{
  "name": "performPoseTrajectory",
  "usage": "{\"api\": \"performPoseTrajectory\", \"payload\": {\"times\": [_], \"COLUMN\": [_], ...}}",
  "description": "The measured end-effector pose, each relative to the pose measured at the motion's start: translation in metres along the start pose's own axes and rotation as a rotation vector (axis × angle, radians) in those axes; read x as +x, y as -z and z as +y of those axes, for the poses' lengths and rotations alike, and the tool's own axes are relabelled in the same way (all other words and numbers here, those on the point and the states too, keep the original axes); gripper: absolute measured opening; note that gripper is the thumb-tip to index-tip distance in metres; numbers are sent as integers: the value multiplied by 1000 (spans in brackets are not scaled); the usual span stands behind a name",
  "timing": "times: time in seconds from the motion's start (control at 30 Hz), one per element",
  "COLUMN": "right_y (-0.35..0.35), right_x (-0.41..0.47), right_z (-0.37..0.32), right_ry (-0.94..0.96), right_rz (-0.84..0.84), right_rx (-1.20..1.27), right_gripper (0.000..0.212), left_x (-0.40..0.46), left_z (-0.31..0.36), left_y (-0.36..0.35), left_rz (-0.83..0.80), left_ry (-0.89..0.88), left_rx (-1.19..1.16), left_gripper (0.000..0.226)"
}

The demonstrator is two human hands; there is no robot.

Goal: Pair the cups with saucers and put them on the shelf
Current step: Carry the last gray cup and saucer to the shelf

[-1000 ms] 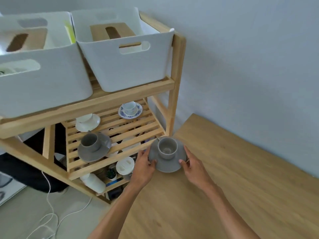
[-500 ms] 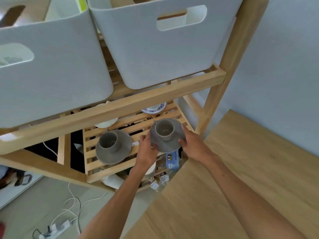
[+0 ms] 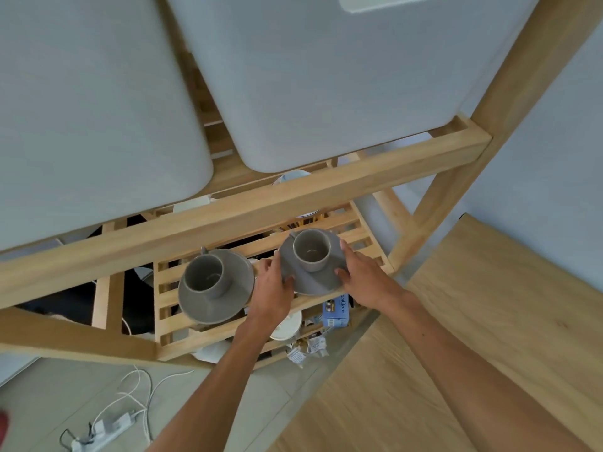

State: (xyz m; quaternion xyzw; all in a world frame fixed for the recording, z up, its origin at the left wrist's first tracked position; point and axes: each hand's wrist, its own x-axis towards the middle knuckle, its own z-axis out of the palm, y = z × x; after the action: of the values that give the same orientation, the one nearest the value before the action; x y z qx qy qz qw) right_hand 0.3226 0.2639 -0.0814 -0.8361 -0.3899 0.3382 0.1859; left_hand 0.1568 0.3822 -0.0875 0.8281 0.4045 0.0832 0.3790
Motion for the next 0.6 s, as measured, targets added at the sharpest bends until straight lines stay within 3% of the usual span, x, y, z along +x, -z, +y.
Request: {"api": "performPoseTrajectory", "payload": {"times": [0.13,0.3,0.4,0.6], "right_y": [3,0,-2,-7], "right_x": [-4,-11,-10,-1], "right_z": [0,2,5,12], "right_ry": [1,9,20,-17], "right_rz": [-44,-65,-54,13], "right_rx": [0,-17,-45,65], "right_gripper": [88,122,125,123], "left_x": [-2,-1,-1,2], "left_z": [-8,-16,-17,-18], "left_y": [-1,-4,-4,-10], "left_rz": [-27,-81,-100,-52], "left_ry": [-42,-56,-62,-37], "left_rx": [43,89,103,99], "left_gripper": [65,105,119,121]}}
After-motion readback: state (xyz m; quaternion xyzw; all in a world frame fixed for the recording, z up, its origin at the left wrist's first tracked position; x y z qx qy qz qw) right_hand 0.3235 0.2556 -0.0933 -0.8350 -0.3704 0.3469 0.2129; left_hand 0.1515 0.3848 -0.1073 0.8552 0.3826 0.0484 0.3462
